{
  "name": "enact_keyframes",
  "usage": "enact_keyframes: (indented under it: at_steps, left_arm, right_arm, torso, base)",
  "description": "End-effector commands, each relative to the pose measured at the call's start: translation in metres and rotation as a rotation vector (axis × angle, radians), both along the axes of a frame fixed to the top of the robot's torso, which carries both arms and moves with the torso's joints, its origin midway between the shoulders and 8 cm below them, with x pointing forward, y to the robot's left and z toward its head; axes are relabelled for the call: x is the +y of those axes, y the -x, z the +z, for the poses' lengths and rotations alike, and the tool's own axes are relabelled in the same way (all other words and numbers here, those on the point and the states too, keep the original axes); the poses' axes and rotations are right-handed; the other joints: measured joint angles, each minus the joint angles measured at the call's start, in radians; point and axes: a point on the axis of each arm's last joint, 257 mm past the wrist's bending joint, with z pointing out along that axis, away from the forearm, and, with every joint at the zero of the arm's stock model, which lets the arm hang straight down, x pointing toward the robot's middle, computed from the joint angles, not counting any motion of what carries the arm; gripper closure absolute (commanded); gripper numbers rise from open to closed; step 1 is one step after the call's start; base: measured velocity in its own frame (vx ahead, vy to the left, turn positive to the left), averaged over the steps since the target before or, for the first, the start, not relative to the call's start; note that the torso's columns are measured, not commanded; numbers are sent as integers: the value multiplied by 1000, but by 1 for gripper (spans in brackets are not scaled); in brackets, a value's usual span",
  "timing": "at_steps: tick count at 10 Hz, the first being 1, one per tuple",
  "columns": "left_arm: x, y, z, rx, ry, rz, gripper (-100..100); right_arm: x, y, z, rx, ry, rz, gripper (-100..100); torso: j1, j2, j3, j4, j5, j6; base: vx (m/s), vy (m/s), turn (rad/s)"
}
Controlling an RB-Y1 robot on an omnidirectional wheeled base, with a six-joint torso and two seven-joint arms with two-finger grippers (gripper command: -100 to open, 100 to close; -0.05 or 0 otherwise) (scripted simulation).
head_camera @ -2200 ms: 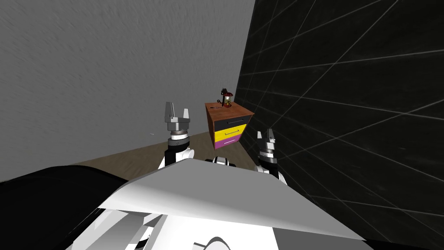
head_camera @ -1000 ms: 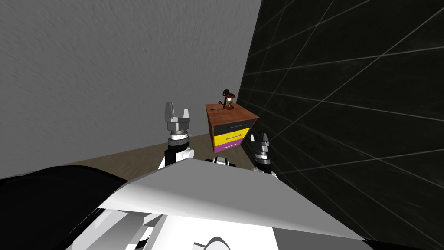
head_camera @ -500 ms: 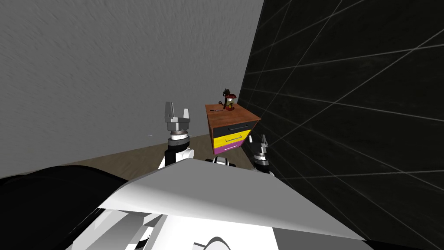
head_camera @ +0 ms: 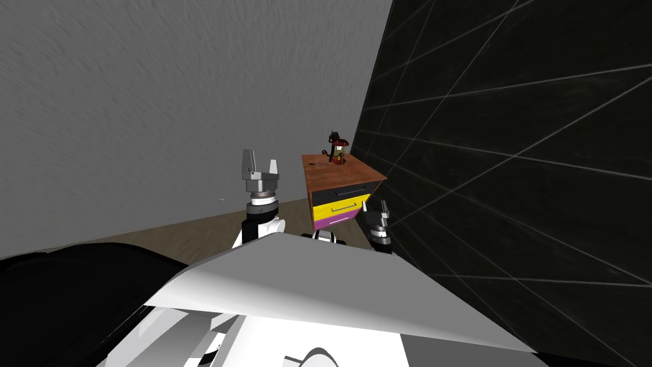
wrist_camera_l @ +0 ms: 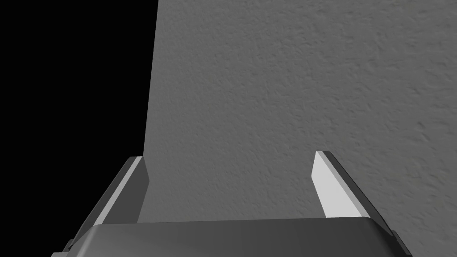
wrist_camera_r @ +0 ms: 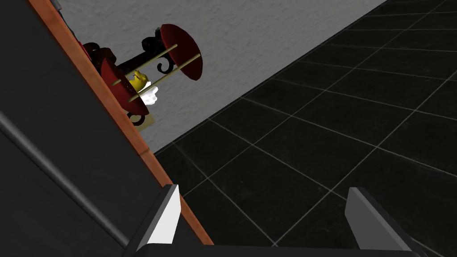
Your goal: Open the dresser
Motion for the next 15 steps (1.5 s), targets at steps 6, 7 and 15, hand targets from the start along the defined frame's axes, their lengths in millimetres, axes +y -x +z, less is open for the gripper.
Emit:
enact_keyframes:
  at_steps: [6,7,15]
  left_arm:
    - [0,0,0,0,0,0,0]
    - [0,0,0,0,0,0,0]
    - [0,0,0,0,0,0,0]
  right_arm:
    - [8,5,-25,49,-173,147,-100]
    - [8,5,-25,53,-193,160,-100]
    - [17,14,-58,117,-378,322,-100]
  torso:
    - [0,0,1,0,0,0]
    - [0,-1,-1,0,0,0]
    - [2,2,1,1,1,0]
  base:
    - [63,-14,41]
    - [49,-7,1]
    - [30,-20,54]
